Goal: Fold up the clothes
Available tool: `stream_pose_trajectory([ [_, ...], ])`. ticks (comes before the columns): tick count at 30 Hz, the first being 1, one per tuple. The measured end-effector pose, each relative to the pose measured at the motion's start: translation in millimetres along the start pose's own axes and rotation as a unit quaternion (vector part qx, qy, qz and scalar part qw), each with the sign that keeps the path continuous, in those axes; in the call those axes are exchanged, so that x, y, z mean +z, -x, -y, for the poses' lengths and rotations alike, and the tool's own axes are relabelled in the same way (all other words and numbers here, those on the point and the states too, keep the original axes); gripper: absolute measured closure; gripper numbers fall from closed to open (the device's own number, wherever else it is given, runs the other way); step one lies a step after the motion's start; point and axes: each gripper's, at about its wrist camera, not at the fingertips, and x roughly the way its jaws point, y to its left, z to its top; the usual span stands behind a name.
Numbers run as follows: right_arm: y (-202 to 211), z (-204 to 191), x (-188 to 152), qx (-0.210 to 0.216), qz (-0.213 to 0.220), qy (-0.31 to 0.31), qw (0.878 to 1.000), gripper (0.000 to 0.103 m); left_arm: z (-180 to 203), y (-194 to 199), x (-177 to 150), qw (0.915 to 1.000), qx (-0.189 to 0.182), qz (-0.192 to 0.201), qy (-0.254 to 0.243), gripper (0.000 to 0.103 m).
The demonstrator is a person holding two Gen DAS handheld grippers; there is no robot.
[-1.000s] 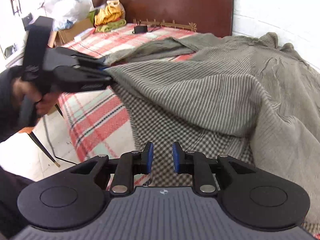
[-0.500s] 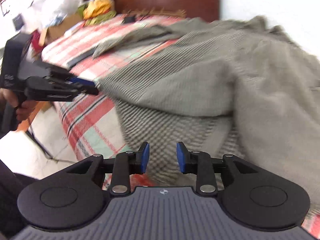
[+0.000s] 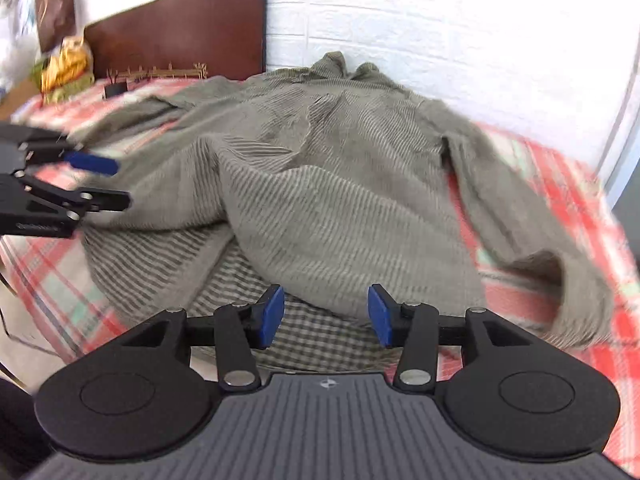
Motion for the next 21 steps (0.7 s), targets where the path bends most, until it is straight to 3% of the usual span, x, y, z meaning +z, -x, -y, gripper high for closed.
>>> stream_pose_trajectory([
  [3, 1, 6, -5, -0.027, 0.004, 0.031, 0.999, 0.045, 23, -10, 6, 0.9982, 0.015, 0.005, -0.058, 0.041],
  [7, -11, 11, -4, -0.021, -0.01, 0.063, 0.998, 0.037, 33, -30, 15, 0.996, 0.023, -0.004, -0.086, 0.032],
  [11, -25, 1, -6, -0.02, -0.024, 0.12, 0.992, 0.038, 37, -42, 16, 0.994, 0.032, -0.025, -0.102, 0.029],
  [12, -29, 0, -5, -0.028, -0.024, 0.132, 0.991, 0.045, 36, -45, 16, 0.9943, 0.03, -0.031, -0.098, 0.031],
  [13, -32, 1, -3, -0.028, -0.03, 0.133, 0.99, 0.058, 34, -48, 17, 0.9948, 0.024, -0.04, -0.091, 0.043],
  [14, -35, 4, 0, -0.028, -0.037, 0.128, 0.991, 0.097, 31, -50, 18, 0.9953, 0.014, -0.051, -0.081, 0.077],
  [15, -35, 12, 6, -0.022, -0.038, 0.099, 0.994, 0.101, 25, -51, 20, 0.9964, 0.0, -0.061, -0.059, 0.103],
  [17, -26, 32, 21, -0.004, -0.02, 0.029, 0.999, 0.101, 11, -48, 24, 0.9971, -0.027, -0.071, -0.008, 0.103],
  [19, -14, 50, 37, 0.016, 0.006, -0.026, 1.0, 0.101, 3, -41, 26, 0.9973, -0.031, -0.065, 0.016, 0.103],
  [20, -9, 59, 44, 0.025, 0.018, -0.051, 0.998, 0.101, 1, -37, 26, 0.9978, -0.026, -0.058, 0.018, 0.1],
  [21, -7, 64, 50, 0.033, 0.024, -0.065, 0.997, 0.101, 1, -33, 26, 0.9981, -0.023, -0.052, 0.022, 0.087],
])
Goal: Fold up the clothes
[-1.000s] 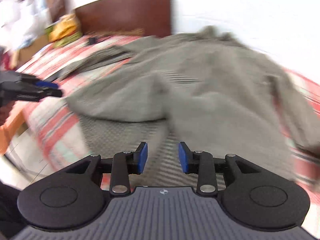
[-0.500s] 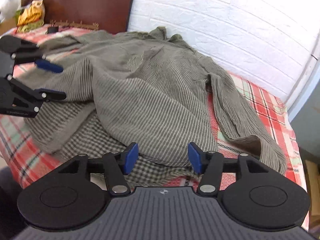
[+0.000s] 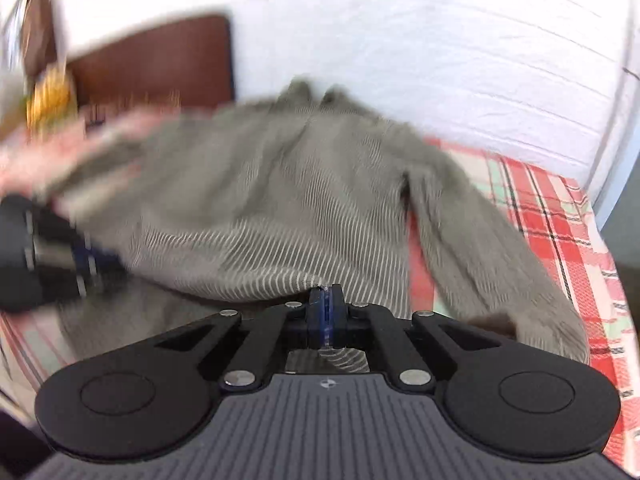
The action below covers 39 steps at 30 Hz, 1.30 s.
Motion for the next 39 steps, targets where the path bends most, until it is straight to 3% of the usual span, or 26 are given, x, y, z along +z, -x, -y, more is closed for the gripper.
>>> stream_pose_trajectory([
  [1, -1, 4, 6, 0.01, 0.001, -0.013, 1.0, 0.101, 0, 6, 0, 1.0, -0.003, 0.005, 0.007, 0.076],
  [2, -2, 8, 11, 0.02, 0.001, -0.027, 0.999, 0.101, 0, 12, 1, 0.9998, -0.009, 0.011, 0.016, 0.073],
  [4, -10, 14, 16, 0.041, -0.008, -0.052, 0.998, 0.101, 5, 24, 4, 0.9985, -0.044, 0.023, 0.023, 0.066],
  [6, -19, 15, 17, 0.05, -0.018, -0.06, 0.997, 0.101, 21, 33, 10, 0.9957, -0.082, 0.041, 0.007, 0.047],
  [7, -24, 14, 15, 0.048, -0.027, -0.062, 0.997, 0.101, 30, 37, 12, 0.9936, -0.101, 0.051, -0.003, 0.045],
  [10, -37, 13, 7, 0.045, -0.052, -0.07, 0.995, 0.098, 71, 29, 21, 0.9854, -0.155, 0.053, -0.045, 0.044],
  [11, -38, 14, 3, 0.042, -0.058, -0.073, 0.995, 0.087, 87, 24, 24, 0.9825, -0.167, 0.05, -0.064, 0.044],
  [12, -37, 15, -2, 0.037, -0.06, -0.078, 0.994, 0.07, 102, 18, 26, 0.9802, -0.173, 0.049, -0.084, 0.044],
  [14, -16, 23, -14, 0.016, -0.036, -0.094, 0.995, 0.054, 123, 8, 29, 0.9786, -0.17, 0.047, -0.106, 0.044],
  [18, 25, 38, -38, -0.026, 0.009, -0.125, 0.992, 0.053, 138, -6, 34, 0.9785, -0.172, 0.044, -0.104, 0.044],
  [22, 19, 51, -66, -0.046, -0.022, -0.16, 0.986, 0.053, 137, -15, 38, 0.9788, -0.182, 0.034, -0.087, 0.05],
  [24, 9, 53, -70, -0.037, -0.027, -0.176, 0.983, 0.053, 134, -16, 39, 0.979, -0.187, 0.027, -0.077, 0.064],
  [25, 6, 53, -70, -0.034, -0.023, -0.179, 0.983, 0.053, 134, -16, 40, 0.979, -0.188, 0.025, -0.074, 0.067],
  [27, 0, 51, -68, -0.027, -0.016, -0.18, 0.983, 0.054, 132, -16, 40, 0.9787, -0.192, 0.021, -0.069, 0.086],
  [30, -6, 47, -67, -0.046, -0.016, -0.17, 0.984, 0.053, 128, -16, 42, 0.9767, -0.206, 0.013, -0.059, 0.102],
  [31, -9, 46, -67, -0.048, -0.02, -0.161, 0.986, 0.056, 125, -16, 42, 0.976, -0.211, 0.009, -0.053, 0.102],
  [32, -11, 45, -66, -0.048, -0.028, -0.155, 0.986, 0.086, 123, -16, 43, 0.9753, -0.216, 0.005, -0.047, 0.103],
  [33, -10, 44, -66, -0.049, -0.032, -0.149, 0.987, 0.1, 120, -16, 43, 0.974, -0.223, 0.002, -0.04, 0.103],
  [37, 24, 28, -66, -0.055, -0.002, -0.109, 0.993, 0.101, 105, -8, 42, 0.9662, -0.257, -0.007, -0.015, 0.103],
  [39, 33, 19, -69, -0.056, -0.007, -0.084, 0.995, 0.101, 100, -2, 39, 0.9625, -0.271, -0.008, -0.011, 0.103],
])
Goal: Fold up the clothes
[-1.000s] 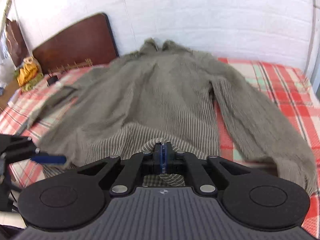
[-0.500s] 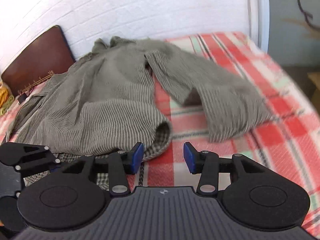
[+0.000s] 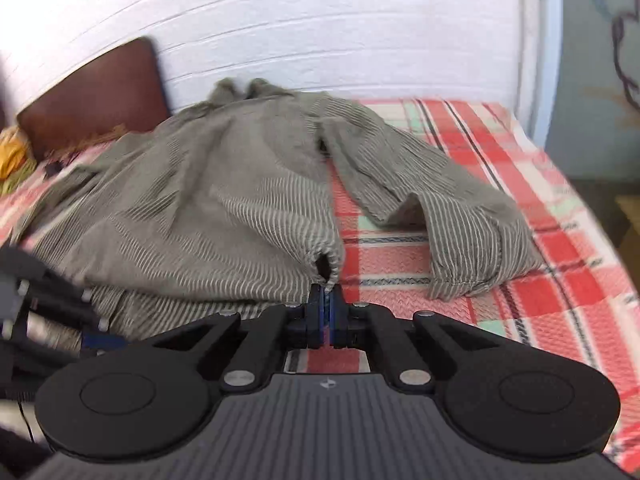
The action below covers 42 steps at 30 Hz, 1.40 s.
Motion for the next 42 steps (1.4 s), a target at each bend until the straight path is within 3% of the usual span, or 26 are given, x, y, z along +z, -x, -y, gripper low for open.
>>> stream_pose_trajectory([
  [5, -14, -4, -17, 0.001, -0.05, 0.016, 0.999, 0.101, -5, 10, -10, 0.9999, -0.002, -0.006, 0.013, 0.102],
  [6, -16, -2, -19, 0.003, -0.054, 0.009, 0.999, 0.1, -7, 15, -12, 0.9997, -0.003, -0.004, 0.023, 0.097],
  [8, -11, 4, -16, 0.014, -0.051, -0.007, 0.999, 0.097, -16, 29, -16, 0.9986, -0.005, 0.007, 0.051, 0.076],
  [10, 0, 12, -14, 0.03, -0.042, -0.026, 0.998, 0.081, -25, 50, -23, 0.9968, 0.006, 0.024, 0.076, 0.075],
  [11, 6, 17, -12, 0.04, -0.035, -0.037, 0.998, 0.074, -30, 62, -28, 0.9955, 0.018, 0.035, 0.086, 0.07],
  [12, 12, 23, -11, 0.046, -0.024, -0.052, 0.997, 0.075, -35, 75, -34, 0.9932, 0.036, 0.048, 0.099, 0.057],
  [14, 23, 34, -4, 0.029, 0.009, -0.076, 0.997, 0.074, -48, 100, -47, 0.9847, 0.087, 0.073, 0.132, 0.044],
  [16, 23, 42, 3, -0.031, 0.036, -0.086, 0.995, 0.058, -65, 122, -60, 0.9697, 0.146, 0.092, 0.173, 0.043],
  [17, 20, 45, 6, -0.061, 0.043, -0.089, 0.993, 0.039, -73, 130, -67, 0.9615, 0.168, 0.097, 0.195, 0.042],
  [18, 13, 48, 8, -0.081, 0.04, -0.088, 0.992, 0.031, -81, 138, -74, 0.9532, 0.185, 0.105, 0.215, 0.04],
  [21, -18, 50, 12, -0.11, 0.008, -0.062, 0.992, 0.033, -99, 154, -90, 0.9332, 0.219, 0.114, 0.261, 0.037],
  [23, -37, 50, 16, -0.133, -0.001, -0.035, 0.991, 0.034, -106, 158, -97, 0.9246, 0.237, 0.114, 0.276, 0.035],
  [25, -52, 53, 24, -0.152, -0.016, -0.019, 0.988, 0.064, -113, 163, -103, 0.9191, 0.247, 0.112, 0.286, 0.034],
  [26, -57, 56, 29, -0.16, -0.022, -0.016, 0.987, 0.087, -116, 165, -106, 0.9168, 0.251, 0.11, 0.29, 0.034],
  [27, -54, 65, 36, -0.162, -0.017, -0.029, 0.986, 0.09, -119, 166, -107, 0.9151, 0.254, 0.109, 0.293, 0.034],
  [30, -36, 79, 56, -0.216, 0.033, -0.03, 0.975, 0.091, -126, 169, -114, 0.9091, 0.275, 0.106, 0.294, 0.031],
  [33, -19, 90, 66, -0.297, 0.086, -0.004, 0.951, 0.091, -132, 169, -120, 0.9045, 0.285, 0.102, 0.3, 0.03],
  [34, -21, 96, 64, -0.314, 0.081, 0.002, 0.946, 0.091, -135, 168, -121, 0.9037, 0.285, 0.101, 0.304, 0.03],
  [38, -57, 125, 42, -0.326, -0.015, 0.009, 0.945, 0.085, -144, 167, -123, 0.9029, 0.281, 0.098, 0.31, 0.03],
  [40, -67, 132, 29, -0.328, -0.043, 0.013, 0.943, 0.076, -144, 169, -124, 0.9034, 0.285, 0.098, 0.305, 0.03],
  [41, -64, 129, 24, -0.331, -0.038, 0.022, 0.943, 0.065, -144, 170, -124, 0.9031, 0.288, 0.097, 0.303, 0.029],
  [42, -59, 125, 22, -0.327, -0.04, 0.023, 0.944, 0.044, -144, 172, -125, 0.9025, 0.292, 0.097, 0.301, 0.028],
])
